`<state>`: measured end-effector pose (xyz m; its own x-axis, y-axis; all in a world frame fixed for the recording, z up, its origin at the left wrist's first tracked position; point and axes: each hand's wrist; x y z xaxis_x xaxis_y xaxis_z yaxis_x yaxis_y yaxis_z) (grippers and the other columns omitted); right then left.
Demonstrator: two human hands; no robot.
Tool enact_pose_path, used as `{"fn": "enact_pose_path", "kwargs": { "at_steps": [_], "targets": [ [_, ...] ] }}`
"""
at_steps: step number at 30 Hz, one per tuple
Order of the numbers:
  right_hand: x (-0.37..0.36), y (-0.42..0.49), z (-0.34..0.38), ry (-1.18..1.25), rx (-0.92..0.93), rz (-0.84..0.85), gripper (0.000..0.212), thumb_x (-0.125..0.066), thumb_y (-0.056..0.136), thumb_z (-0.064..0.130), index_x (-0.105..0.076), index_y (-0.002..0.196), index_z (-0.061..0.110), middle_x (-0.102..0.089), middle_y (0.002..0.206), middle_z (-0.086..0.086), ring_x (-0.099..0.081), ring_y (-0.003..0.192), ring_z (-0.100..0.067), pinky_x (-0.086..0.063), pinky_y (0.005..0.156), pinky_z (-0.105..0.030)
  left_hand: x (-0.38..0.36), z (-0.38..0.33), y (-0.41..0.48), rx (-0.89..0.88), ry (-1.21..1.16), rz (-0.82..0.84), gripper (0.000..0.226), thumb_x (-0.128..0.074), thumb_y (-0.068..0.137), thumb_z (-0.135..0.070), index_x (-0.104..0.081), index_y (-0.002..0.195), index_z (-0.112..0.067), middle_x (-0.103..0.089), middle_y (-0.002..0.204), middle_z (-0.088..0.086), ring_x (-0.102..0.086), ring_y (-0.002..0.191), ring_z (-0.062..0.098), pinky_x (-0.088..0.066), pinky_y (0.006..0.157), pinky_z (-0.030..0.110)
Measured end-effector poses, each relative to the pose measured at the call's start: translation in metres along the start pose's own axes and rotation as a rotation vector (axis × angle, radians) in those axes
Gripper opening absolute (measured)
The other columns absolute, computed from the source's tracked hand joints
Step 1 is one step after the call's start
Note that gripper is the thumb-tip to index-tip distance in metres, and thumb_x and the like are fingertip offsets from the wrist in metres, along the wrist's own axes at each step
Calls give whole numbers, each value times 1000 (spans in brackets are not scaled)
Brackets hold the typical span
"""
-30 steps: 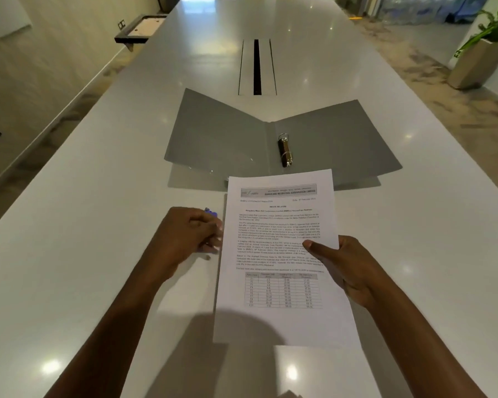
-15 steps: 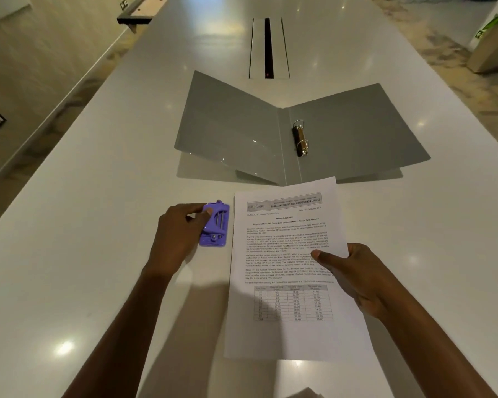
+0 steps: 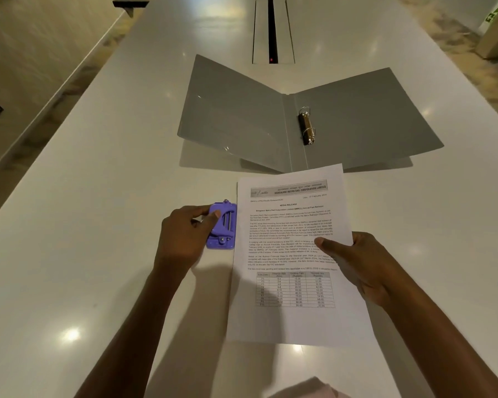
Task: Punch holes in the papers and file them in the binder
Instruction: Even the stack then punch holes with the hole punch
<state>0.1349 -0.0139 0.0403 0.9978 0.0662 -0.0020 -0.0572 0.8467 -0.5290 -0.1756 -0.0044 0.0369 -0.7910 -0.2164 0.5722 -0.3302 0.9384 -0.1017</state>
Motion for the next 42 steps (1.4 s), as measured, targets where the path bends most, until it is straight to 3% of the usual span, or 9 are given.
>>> {"fn": "enact_pose_path", "kwargs": {
  "at_steps": [5,9,12,16,19,25,30,36,42],
  "targets": [
    [-3,0,-1,-2,-4,1,24,-72,96,13,-76,120,14,-81,112,1,-80,92,-12,-61,69,-20,-1,3,-3,21,-6,10,35,-68,100,-38,-77,128,-17,-80,115,2,-76,97,22,-62,93,43],
    [-7,2,0,-11,-3,1,24,-71,97,10,-75,120,12,-81,109,1,-80,86,-9,-59,61,-15,-1,4,-5,15,-9,21,36,-68,100,-38,-77,129,-18,-78,119,1,-75,100,23,-59,89,35],
    [-9,4,2,-7,-3,4,25,-70,97,7,-73,122,10,-80,111,1,-79,87,-8,-60,62,-15,0,5,-5,16,-23,29,37,-69,100,-38,-76,129,-18,-78,121,2,-75,101,24,-61,92,40],
    [-9,9,7,2,7,25,21,-68,98,5,-73,117,12,-81,99,11,-79,81,-5,-57,58,-13,0,5,-5,24,-21,30,38,-69,100,-39,-76,130,-17,-79,119,3,-74,99,27,-59,89,37],
    [-10,14,11,-35,15,31,27,-70,97,8,-72,124,10,-80,111,4,-79,87,-7,-58,60,-13,1,6,-4,29,-43,40,35,-69,99,-40,-77,128,-21,-80,114,1,-75,97,25,-60,88,36],
    [-16,24,16,-116,39,31,30,-72,96,13,-73,126,9,-80,116,2,-79,90,-9,-58,68,-16,0,6,-5,18,-41,57,36,-68,100,-38,-75,131,-21,-79,114,0,-72,86,13,-52,71,16],
    [-21,28,18,-113,22,29,32,-72,96,13,-72,128,8,-79,119,-1,-79,96,-15,-60,87,-31,1,8,-5,17,-25,52,38,-69,100,-39,-74,132,-19,-80,112,1,-73,87,14,-55,75,22],
    [-20,29,9,-95,2,34,33,-73,96,13,-72,129,10,-79,118,1,-79,96,-13,-58,76,-21,4,10,-6,31,-76,43,26,-76,95,-35,-80,116,-19,-80,93,-10,-78,84,12,-65,86,41],
    [-18,31,12,-93,-4,29,29,-74,95,15,-73,123,12,-80,115,2,-79,88,-10,-57,71,-22,4,9,-3,80,-101,75,35,-77,94,-38,-79,120,-14,-81,99,-1,-78,84,15,-65,86,40]
  ]
}}
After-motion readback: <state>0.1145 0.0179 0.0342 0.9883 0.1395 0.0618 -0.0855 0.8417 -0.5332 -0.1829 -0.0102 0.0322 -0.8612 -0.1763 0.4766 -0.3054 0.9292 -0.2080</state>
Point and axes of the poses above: each hand's wrist, its own y-axis towards the middle knuckle, its own x-axis out of the back of the hand, z = x × y
